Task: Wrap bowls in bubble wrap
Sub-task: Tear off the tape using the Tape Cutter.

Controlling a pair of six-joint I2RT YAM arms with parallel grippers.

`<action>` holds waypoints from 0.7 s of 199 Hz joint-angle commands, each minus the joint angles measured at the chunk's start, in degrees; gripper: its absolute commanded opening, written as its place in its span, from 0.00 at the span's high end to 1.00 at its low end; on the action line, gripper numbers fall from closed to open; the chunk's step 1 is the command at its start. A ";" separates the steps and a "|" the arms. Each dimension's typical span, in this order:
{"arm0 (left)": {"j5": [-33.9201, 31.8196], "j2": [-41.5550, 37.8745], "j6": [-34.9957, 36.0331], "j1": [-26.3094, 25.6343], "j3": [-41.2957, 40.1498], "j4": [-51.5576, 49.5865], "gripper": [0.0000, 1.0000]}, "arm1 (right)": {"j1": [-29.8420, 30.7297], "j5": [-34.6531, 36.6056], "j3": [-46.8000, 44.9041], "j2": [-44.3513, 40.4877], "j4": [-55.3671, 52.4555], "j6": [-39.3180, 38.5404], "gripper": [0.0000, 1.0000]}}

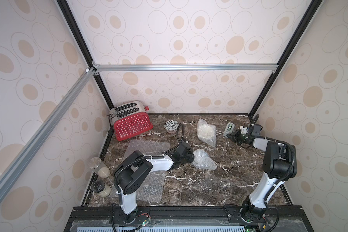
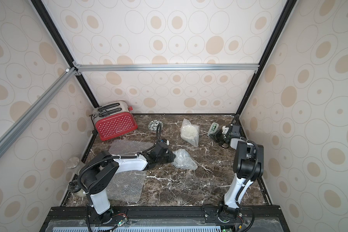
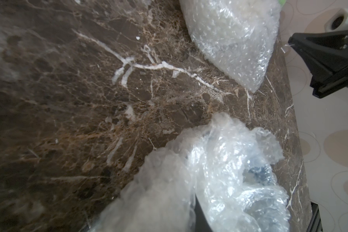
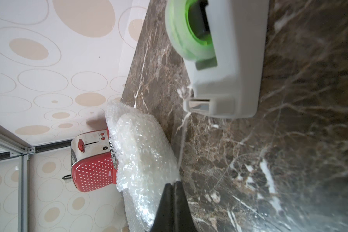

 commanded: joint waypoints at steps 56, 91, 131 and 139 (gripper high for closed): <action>0.18 -0.58 -0.60 0.16 0.17 4.21 0.84 | 0.27 -2.45 -5.08 1.68 2.53 -0.47 0.95; 0.19 -0.57 -0.55 0.16 0.17 4.19 0.84 | -0.68 -3.22 -5.30 5.70 5.40 0.29 0.95; 0.00 -0.80 -0.60 0.16 0.02 3.93 0.84 | -2.20 -4.20 -5.72 8.47 7.11 0.82 0.95; -0.12 -0.84 -0.61 0.16 0.00 3.93 0.84 | -2.61 -4.19 -6.15 8.47 6.95 0.73 0.95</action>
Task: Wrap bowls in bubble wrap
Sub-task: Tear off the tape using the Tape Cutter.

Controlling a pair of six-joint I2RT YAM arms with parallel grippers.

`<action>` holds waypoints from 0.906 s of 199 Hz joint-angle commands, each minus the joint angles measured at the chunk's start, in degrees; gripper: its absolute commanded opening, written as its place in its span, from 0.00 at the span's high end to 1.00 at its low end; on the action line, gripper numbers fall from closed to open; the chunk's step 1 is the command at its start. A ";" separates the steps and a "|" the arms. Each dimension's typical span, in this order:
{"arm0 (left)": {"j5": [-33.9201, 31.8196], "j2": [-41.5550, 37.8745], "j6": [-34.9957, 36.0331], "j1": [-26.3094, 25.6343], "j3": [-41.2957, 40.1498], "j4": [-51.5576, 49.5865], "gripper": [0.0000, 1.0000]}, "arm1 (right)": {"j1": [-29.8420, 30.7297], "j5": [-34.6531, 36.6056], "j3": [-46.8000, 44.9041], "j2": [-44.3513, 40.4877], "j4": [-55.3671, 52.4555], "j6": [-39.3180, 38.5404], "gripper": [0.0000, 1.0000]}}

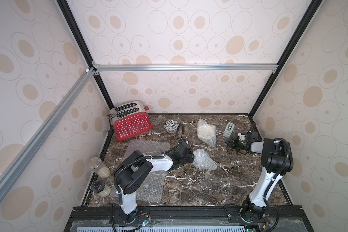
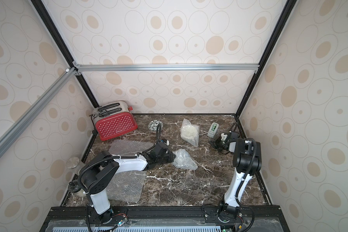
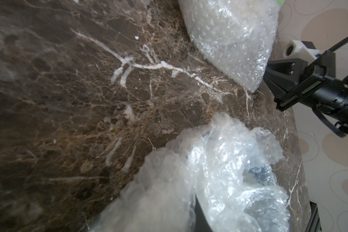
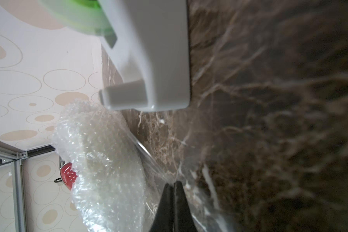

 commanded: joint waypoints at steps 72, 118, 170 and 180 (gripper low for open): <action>0.39 -0.05 -0.51 0.16 1.27 3.27 0.84 | -5.64 -3.55 -7.84 -2.19 -0.76 -0.54 0.95; 0.35 -0.09 -0.25 0.16 1.62 3.09 0.84 | -5.65 -6.27 -7.54 -8.45 -4.62 -0.54 0.95; 0.48 0.13 0.09 0.16 2.15 3.09 0.84 | -5.48 -10.15 -5.27 -18.60 -16.57 -2.31 0.94; 0.59 0.38 0.30 0.16 2.48 2.93 0.84 | -5.26 -11.05 -4.99 -20.38 -18.75 -2.49 0.94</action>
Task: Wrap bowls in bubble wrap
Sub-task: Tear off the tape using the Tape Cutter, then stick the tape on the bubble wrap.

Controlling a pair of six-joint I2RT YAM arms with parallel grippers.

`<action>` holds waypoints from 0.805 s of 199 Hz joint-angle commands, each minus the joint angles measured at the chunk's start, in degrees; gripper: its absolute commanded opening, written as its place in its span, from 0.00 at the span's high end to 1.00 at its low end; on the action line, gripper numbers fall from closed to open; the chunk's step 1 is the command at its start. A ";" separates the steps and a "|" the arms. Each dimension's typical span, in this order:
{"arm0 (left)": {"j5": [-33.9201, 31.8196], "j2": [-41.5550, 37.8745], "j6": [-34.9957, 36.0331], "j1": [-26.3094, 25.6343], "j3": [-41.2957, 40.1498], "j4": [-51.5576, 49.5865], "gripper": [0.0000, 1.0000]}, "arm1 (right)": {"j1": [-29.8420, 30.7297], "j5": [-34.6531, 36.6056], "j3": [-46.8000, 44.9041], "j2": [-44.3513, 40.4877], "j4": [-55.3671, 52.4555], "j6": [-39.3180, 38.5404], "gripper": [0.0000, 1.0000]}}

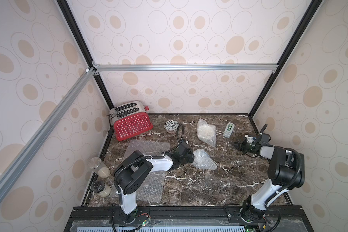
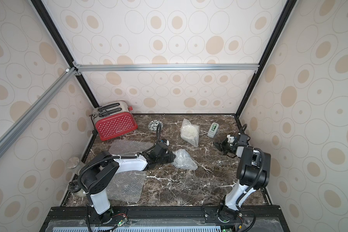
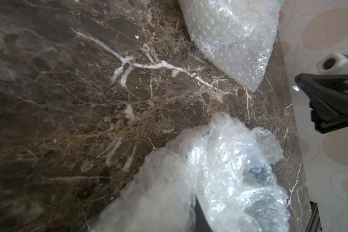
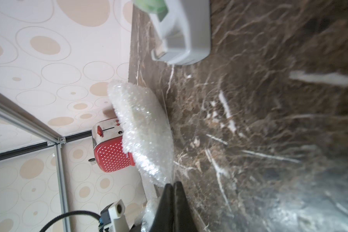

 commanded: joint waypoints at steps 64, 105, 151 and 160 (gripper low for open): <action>0.21 0.24 2.76 0.84 2.90 1.11 0.84 | 9.08 -5.53 5.37 -11.99 -24.63 -5.60 0.93; -2.28 -1.30 6.39 0.86 3.31 -2.31 0.84 | 20.23 -4.69 9.84 -12.28 -36.05 -10.44 0.93; -5.40 -2.80 9.59 0.84 3.12 -5.16 0.84 | 29.98 -3.21 12.75 -9.82 -48.33 -17.40 0.93; -5.64 -2.91 9.94 0.86 3.08 -5.25 0.84 | 31.47 -2.40 13.28 -8.98 -50.76 -19.26 0.93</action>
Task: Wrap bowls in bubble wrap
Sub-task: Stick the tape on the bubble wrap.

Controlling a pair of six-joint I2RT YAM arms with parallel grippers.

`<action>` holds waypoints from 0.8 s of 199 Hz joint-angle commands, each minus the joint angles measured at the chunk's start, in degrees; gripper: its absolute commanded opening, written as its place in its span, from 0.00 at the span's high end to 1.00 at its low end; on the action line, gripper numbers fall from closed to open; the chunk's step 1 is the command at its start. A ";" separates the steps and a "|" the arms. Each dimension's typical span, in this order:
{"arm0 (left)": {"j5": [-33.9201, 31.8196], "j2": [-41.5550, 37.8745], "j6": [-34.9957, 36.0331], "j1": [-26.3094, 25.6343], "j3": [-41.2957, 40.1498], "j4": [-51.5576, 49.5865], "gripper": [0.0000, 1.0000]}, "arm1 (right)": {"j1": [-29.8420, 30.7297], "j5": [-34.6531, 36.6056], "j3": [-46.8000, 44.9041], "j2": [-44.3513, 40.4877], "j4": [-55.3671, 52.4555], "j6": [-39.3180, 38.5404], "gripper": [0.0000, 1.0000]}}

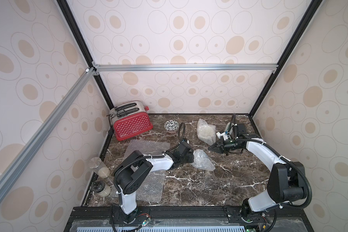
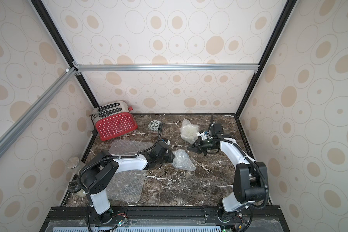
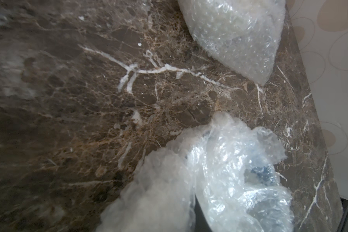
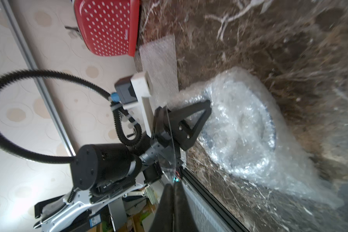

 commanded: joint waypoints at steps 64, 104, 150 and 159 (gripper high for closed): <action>-3.00 -2.51 3.54 0.41 0.84 -0.33 0.84 | 7.87 2.33 1.17 8.31 -11.51 -9.27 0.93; -3.09 -2.97 3.59 0.41 0.58 -0.39 0.84 | 8.02 3.46 2.11 11.17 -12.63 -11.16 0.93; -2.83 -2.51 3.39 0.36 0.92 -0.25 0.84 | 8.21 5.93 3.23 12.50 -16.12 -13.96 0.93; -2.76 -2.33 3.35 0.41 0.99 -0.16 0.84 | 8.29 6.35 3.42 12.61 -16.16 -14.10 0.93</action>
